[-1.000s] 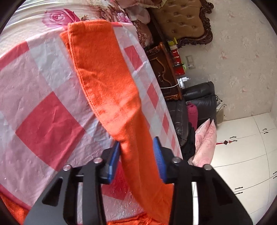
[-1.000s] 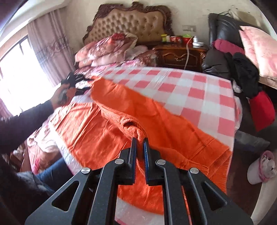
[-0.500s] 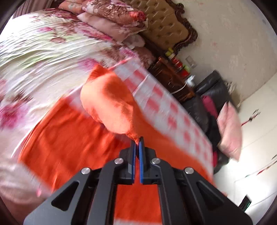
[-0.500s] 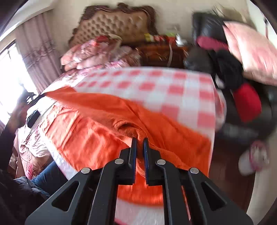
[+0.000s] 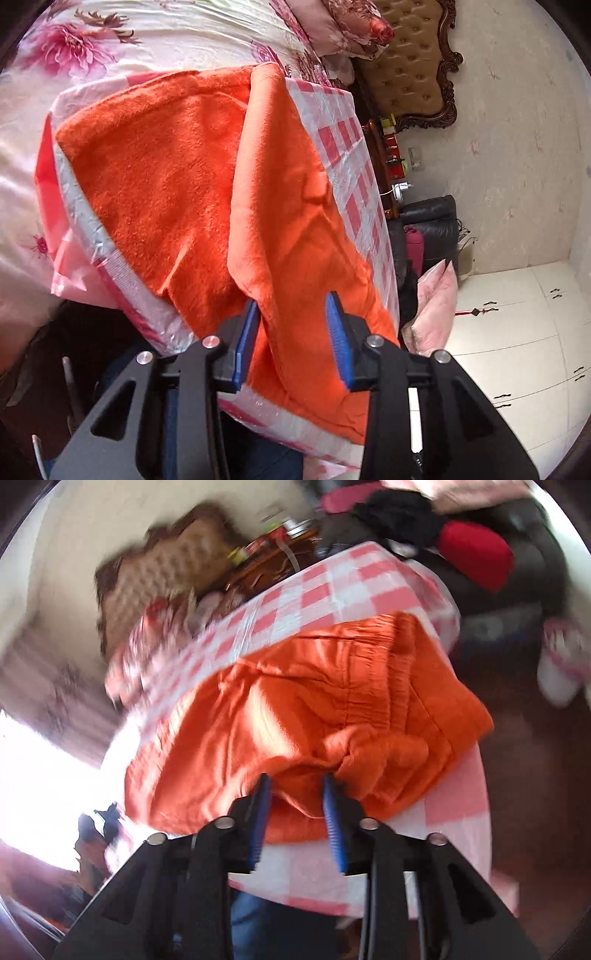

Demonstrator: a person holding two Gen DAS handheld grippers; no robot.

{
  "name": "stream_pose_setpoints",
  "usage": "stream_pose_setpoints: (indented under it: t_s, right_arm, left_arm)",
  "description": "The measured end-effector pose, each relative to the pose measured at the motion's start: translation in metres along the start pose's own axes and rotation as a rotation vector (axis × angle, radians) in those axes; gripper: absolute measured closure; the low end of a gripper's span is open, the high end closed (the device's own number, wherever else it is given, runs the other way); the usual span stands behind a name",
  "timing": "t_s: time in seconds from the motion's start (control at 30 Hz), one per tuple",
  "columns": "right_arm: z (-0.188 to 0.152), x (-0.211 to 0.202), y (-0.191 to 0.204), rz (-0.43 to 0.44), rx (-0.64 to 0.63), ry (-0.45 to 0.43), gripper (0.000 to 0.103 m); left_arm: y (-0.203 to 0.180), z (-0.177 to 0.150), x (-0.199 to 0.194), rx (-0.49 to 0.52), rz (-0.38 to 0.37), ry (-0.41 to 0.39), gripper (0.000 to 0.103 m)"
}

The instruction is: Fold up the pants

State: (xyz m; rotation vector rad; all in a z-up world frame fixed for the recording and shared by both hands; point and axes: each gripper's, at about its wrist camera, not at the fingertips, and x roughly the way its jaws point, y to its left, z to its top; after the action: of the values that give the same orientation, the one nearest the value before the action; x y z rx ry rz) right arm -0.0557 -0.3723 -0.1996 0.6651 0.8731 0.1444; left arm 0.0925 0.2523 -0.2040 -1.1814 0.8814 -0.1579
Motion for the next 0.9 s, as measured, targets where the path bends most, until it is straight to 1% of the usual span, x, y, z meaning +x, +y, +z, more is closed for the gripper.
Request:
stream_pose_setpoints:
  t_s: [0.1, 0.13, 0.17, 0.3, 0.33, 0.37, 0.4, 0.43, 0.47, 0.53, 0.6, 0.67, 0.73, 0.77, 0.8, 0.83, 0.87, 0.9]
  right_arm:
    - [-0.001, -0.011, -0.01, 0.065, 0.161, -0.054, 0.064]
    - [-0.003, -0.014, -0.014, 0.103, 0.224, -0.074, 0.058]
    - [-0.004, -0.016, -0.016, 0.12, 0.27, -0.084, 0.053]
    - [-0.006, -0.02, -0.022, 0.106, 0.367, -0.108, 0.052]
    - [-0.008, -0.019, -0.028, 0.122, 0.419, -0.105, 0.051]
    - [-0.01, -0.019, -0.034, 0.147, 0.475, -0.106, 0.047]
    - [-0.014, -0.019, -0.041, 0.153, 0.518, -0.103, 0.046]
    - [-0.018, -0.015, -0.047, 0.141, 0.573, -0.086, 0.046]
    - [-0.02, -0.011, -0.05, 0.15, 0.608, -0.071, 0.046]
    - [-0.021, -0.007, -0.048, 0.198, 0.636, -0.066, 0.046]
    - [-0.014, -0.003, -0.046, 0.22, 0.643, -0.079, 0.044]
    - [-0.002, 0.005, -0.045, 0.222, 0.655, -0.087, 0.032]
    - [0.004, 0.016, -0.047, 0.206, 0.683, -0.066, 0.031]
    - [0.005, 0.022, -0.047, 0.205, 0.692, -0.054, 0.032]
    - [0.007, 0.025, -0.047, 0.21, 0.686, -0.046, 0.039]
    - [0.009, 0.028, -0.044, 0.206, 0.665, -0.042, 0.076]
    - [0.012, 0.029, -0.04, 0.173, 0.639, -0.038, 0.088]
    - [0.016, 0.03, -0.038, 0.15, 0.625, -0.038, 0.089]
  left_arm:
    - [-0.011, 0.003, 0.001, 0.021, -0.056, -0.023, 0.065]
    - [-0.014, 0.004, 0.001, 0.028, -0.064, -0.026, 0.065]
    - [-0.017, 0.005, 0.004, 0.031, -0.067, -0.026, 0.064]
    - [-0.026, 0.008, 0.016, 0.032, -0.08, -0.016, 0.064]
    - [-0.029, 0.009, 0.02, 0.034, -0.078, -0.014, 0.063]
    - [-0.029, 0.01, 0.022, 0.033, -0.074, -0.012, 0.063]
    - [-0.027, 0.01, 0.023, 0.026, -0.073, -0.01, 0.062]
    - [-0.026, 0.01, 0.022, 0.021, -0.075, -0.011, 0.062]
    - [-0.025, 0.011, 0.022, 0.017, -0.075, -0.012, 0.062]
    - [-0.02, 0.011, 0.02, 0.009, -0.076, -0.017, 0.062]
    - [-0.015, 0.013, 0.021, -0.005, -0.076, -0.013, 0.062]
    - [-0.011, 0.013, 0.021, -0.019, -0.075, -0.011, 0.062]
    - [-0.006, 0.014, 0.024, -0.05, -0.078, -0.005, 0.062]
    - [-0.001, 0.014, 0.026, -0.078, -0.081, 0.0, 0.064]
    - [0.001, 0.015, 0.027, -0.09, -0.082, 0.004, 0.065]
    - [0.004, 0.018, 0.03, -0.099, -0.077, 0.01, 0.071]
    - [0.005, 0.021, 0.031, -0.101, -0.064, 0.013, 0.099]
    - [0.004, 0.026, 0.031, -0.095, -0.037, 0.005, 0.101]
